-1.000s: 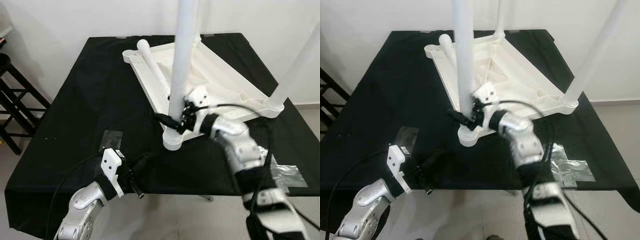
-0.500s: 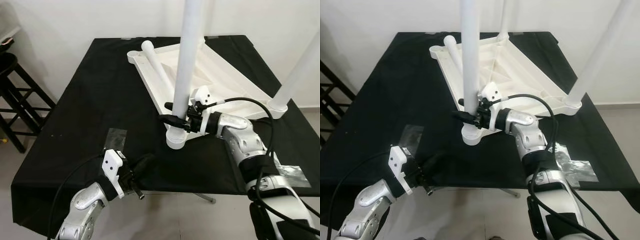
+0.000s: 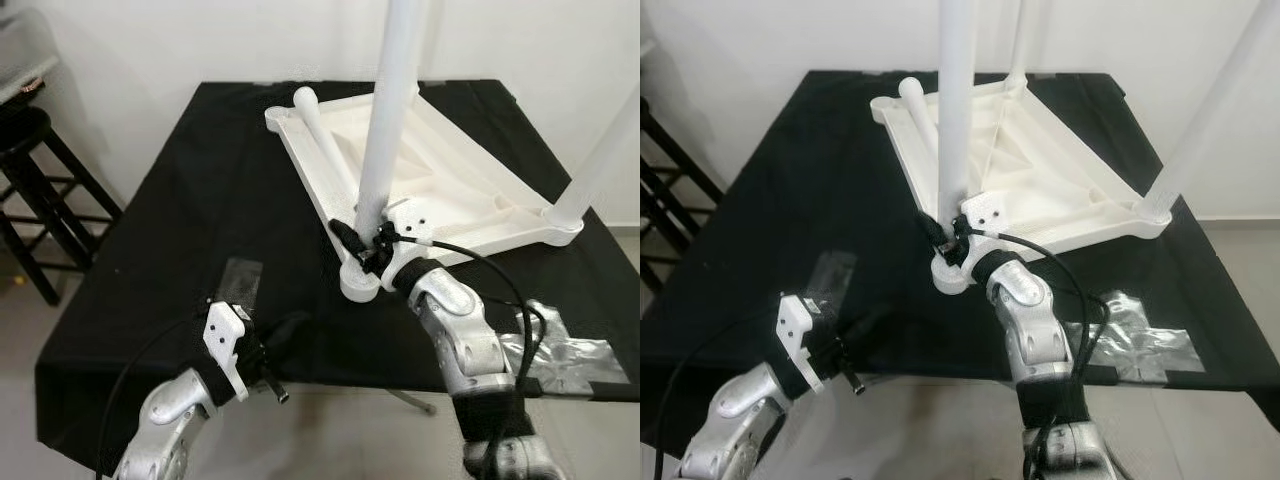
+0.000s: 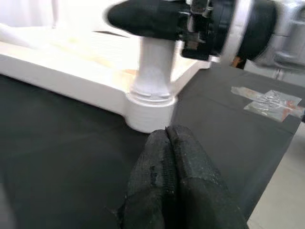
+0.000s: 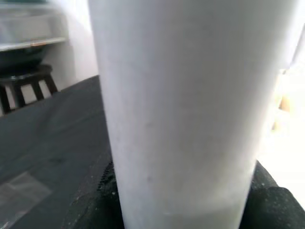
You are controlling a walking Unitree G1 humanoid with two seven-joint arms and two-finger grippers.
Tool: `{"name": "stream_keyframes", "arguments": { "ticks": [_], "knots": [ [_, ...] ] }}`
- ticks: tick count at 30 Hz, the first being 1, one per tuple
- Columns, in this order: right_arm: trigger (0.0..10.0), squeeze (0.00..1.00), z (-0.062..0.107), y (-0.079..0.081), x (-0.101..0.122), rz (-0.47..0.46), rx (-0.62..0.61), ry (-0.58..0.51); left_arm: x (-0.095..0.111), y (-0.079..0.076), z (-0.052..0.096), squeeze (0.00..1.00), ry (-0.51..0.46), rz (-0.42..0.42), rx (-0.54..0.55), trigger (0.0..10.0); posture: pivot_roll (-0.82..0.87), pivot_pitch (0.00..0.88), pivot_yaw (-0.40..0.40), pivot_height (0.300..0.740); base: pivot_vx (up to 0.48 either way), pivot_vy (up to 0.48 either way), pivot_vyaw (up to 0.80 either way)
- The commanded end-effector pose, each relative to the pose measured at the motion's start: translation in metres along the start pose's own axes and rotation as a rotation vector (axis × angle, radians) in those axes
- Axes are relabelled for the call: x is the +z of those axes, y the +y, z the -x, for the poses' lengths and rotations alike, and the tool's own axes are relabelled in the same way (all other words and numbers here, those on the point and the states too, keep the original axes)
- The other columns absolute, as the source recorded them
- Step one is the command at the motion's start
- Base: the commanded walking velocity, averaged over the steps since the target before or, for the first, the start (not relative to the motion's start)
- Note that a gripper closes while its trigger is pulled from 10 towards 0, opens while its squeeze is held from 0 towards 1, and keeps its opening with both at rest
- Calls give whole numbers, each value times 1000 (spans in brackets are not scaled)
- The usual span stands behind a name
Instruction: Building children table
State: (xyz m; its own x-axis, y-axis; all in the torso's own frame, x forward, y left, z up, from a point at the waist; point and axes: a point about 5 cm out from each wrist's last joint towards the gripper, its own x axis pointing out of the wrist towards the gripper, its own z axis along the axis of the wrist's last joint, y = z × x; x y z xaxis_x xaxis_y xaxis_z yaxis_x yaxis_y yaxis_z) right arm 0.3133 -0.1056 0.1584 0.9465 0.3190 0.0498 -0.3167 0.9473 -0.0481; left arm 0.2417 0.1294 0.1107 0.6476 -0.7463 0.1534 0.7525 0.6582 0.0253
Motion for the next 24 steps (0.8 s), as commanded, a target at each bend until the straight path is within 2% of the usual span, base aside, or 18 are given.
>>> {"name": "stream_keyframes", "arguments": {
  "ticks": [1,4,6,7,9,10,11,13,14,16,17,18,19,20,21,23,24],
  "knots": [
    [0,0,12,3,-38,-29,-33,195,1,1,2,0,5,-4,-4,10000,12,130,20,740,0,0,0],
    [0,0,7,12,-36,-21,8,186,1,1,2,0,7,-6,-6,10000,30,129,6,740,0,0,0],
    [0,0,7,12,-36,-21,8,186,1,1,2,0,7,-6,-6,10000,30,129,6,740,0,0,0],
    [7333,0,4,11,-37,-13,6,197,1,1,2,0,5,-9,3,10000,34,131,5,740,0,0,0],
    [7333,0,4,11,-37,-13,6,197,1,1,2,0,5,-9,3,10000,34,131,5,740,0,0,0],
    [10000,0,1,11,-36,-14,30,197,1,1,2,0,4,-10,8,10000,29,130,5,740,0,0,0],
    [10000,1000,-2,9,-32,-25,56,186,1,1,2,0,2,-9,9,10000,26,129,5,740,0,0,0],
    [10000,1000,-2,9,-32,-25,56,186,1,1,2,0,2,-9,9,10000,26,129,5,740,0,0,0],
    [10000,1000,-16,4,-13,-64,185,113,0,0,0,0,2,-6,2,10000,27,125,3,740,0,0,0],
    [10000,1000,-16,4,-13,-64,185,113,0,0,0,0,2,-6,2,10000,27,125,3,740,0,0,0],
    [10000,659,-22,-2,1,-66,240,65,0,0,-1,0,1,-4,0,10000,24,122,1,740,0,0,0],
    [10000,231,-26,-6,13,-64,323,34,0,0,-2,0,-1,-4,0,10000,24,120,-2,740,0,0,0],
    [10000,231,-26,-6,13,-64,323,34,0,0,-2,0,-1,-4,0,10000,24,120,-2,740,0,0,0],
    [10000,0,-29,-10,20,-49,400,20,0,-1,-3,0,-2,-4,1,10000,27,118,-7,740,0,0,0],
    [10000,0,-31,-13,23,-21,487,20,0,-1,-3,0,-4,-4,2,10000,32,116,-11,740,0,0,0],
    [10000,0,-31,-13,23,-21,487,20,0,-1,-3,0,-4,-4,2,10000,32,116,-11,740,0,0,0],
    [10000,0,-31,-16,24,-1,551,27,0,-1,-4,0,-5,-4,3,10000,32,116,-11,740,0,0,0]
  ]
}}
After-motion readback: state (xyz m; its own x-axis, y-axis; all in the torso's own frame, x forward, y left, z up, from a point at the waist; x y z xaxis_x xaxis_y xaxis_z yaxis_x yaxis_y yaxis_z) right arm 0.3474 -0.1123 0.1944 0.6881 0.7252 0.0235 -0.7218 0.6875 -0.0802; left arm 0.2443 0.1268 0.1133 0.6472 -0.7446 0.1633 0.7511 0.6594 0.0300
